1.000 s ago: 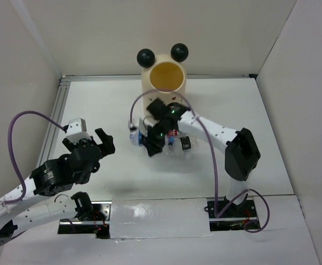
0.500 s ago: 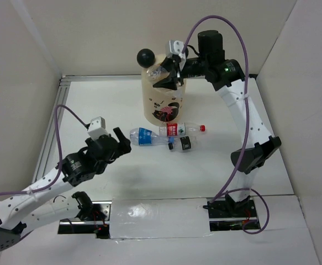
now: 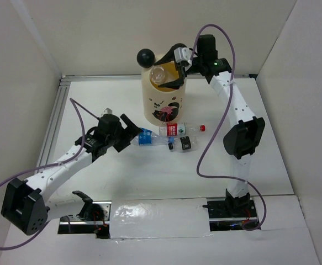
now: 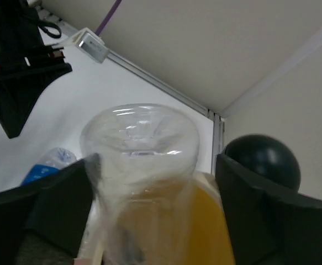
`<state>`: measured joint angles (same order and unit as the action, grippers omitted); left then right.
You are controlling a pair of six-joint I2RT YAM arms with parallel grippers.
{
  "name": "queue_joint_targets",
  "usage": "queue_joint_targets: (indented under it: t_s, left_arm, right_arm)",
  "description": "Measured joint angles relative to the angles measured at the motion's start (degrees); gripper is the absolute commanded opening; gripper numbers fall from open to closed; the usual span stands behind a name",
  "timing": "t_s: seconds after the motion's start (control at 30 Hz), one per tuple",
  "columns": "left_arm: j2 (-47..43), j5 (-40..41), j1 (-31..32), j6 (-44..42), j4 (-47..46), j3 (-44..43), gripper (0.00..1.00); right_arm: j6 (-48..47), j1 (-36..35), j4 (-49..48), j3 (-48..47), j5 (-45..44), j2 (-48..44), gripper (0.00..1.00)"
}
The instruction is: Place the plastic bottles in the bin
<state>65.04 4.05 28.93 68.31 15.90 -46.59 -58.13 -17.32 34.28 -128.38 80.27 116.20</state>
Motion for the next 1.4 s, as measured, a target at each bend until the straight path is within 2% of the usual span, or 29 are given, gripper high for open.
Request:
queue_joint_targets:
  t_s: [0.23,0.33,0.47,0.63,0.77,0.87,0.97,1.03,1.17,1.27,1.3,1.4]
  left_arm:
    - [10.08,-2.73,-0.20,12.37,2.45,-2.91,0.99]
    - [15.47,-3.65,-0.31,16.83,2.91,-5.09,0.99]
    - [21.68,-4.42,-0.61,21.79,1.46,-6.12,0.99]
    - [31.01,-4.42,-0.57,23.96,1.40,-14.21,0.99]
    - [34.05,-4.24,-0.09,26.14,-0.02,-16.59,0.99]
    - [37.20,-3.91,0.57,26.32,2.60,-20.79,0.99]
    - [40.39,-3.52,1.18,26.01,6.58,-25.86,0.99]
    - [41.59,-2.78,1.77,25.88,8.83,-27.43,0.94]
    - [42.14,-2.32,2.99,24.85,12.50,-27.15,0.64]
    - [41.90,-2.21,3.72,24.17,13.05,-26.05,0.58]
    - [41.62,-2.19,3.87,23.52,12.90,-25.70,0.45]
    - [39.26,-1.90,4.22,21.66,11.85,-22.60,0.19]
  right_arm:
    - [-4.61,1.95,3.28,2.82,1.07,0.50,1.00]
    - [-4.66,3.76,3.63,7.74,2.05,-5.57,1.00]
    - [-5.97,8.48,4.33,18.73,3.28,-17.62,1.00]
    - [-7.78,16.09,5.92,32.09,4.61,-28.94,1.00]
    - [-9.70,20.41,7.87,40.63,4.57,-32.15,1.00]
    - [-10.82,22.01,10.19,47.71,4.39,-34.23,1.00]
    - [-11.43,22.80,11.52,50.88,4.33,-35.78,1.00]
    - [-12.17,22.97,12.39,51.47,4.39,-36.83,1.00]
    - [-14.19,22.99,14.29,51.93,4.46,-38.23,1.00]
    - [-15.65,22.99,15.89,51.98,4.42,-38.12,1.00]
    - [-16.09,23.04,16.52,52.00,4.44,-38.07,1.00]
    - [-16.92,23.32,17.79,52.00,4.44,-38.03,1.00]
